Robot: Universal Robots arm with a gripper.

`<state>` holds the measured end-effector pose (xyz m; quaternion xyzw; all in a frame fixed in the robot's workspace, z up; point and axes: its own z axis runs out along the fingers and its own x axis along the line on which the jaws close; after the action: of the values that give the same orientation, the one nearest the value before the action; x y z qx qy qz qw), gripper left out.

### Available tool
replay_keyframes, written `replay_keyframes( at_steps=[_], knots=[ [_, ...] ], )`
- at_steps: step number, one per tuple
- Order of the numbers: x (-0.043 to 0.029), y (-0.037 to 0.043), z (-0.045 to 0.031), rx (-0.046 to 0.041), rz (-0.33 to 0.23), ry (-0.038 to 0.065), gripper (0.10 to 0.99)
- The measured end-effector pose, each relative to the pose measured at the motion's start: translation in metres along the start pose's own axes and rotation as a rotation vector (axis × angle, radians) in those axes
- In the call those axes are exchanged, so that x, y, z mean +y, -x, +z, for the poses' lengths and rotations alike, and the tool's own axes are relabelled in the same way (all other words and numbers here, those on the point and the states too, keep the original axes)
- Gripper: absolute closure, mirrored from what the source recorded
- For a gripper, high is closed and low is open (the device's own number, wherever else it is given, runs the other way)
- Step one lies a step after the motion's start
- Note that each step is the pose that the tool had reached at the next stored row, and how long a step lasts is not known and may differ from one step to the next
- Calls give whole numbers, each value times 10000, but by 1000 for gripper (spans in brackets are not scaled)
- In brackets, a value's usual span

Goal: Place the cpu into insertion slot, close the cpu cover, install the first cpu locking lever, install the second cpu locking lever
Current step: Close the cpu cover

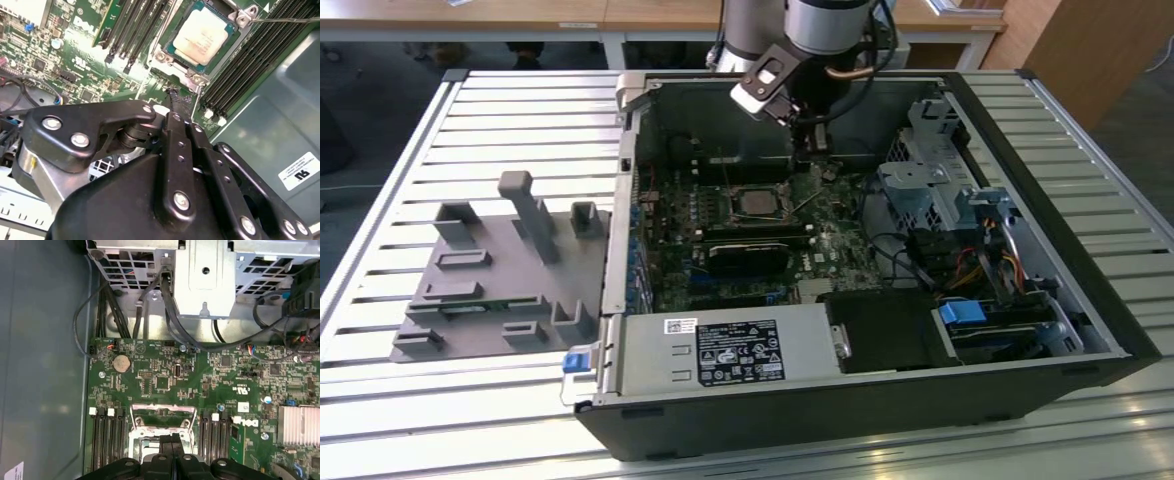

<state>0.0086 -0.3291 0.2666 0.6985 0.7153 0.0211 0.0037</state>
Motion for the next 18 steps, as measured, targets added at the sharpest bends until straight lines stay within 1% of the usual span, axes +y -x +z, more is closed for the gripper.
replay_keyframes(
  at_steps=[6,12,18],
  knots=[
    [87,0,19,-2,-2,-4,980],
    [150,-26,32,-8,4,-3,980],
    [214,-58,48,-51,147,-1,980]
  ],
)
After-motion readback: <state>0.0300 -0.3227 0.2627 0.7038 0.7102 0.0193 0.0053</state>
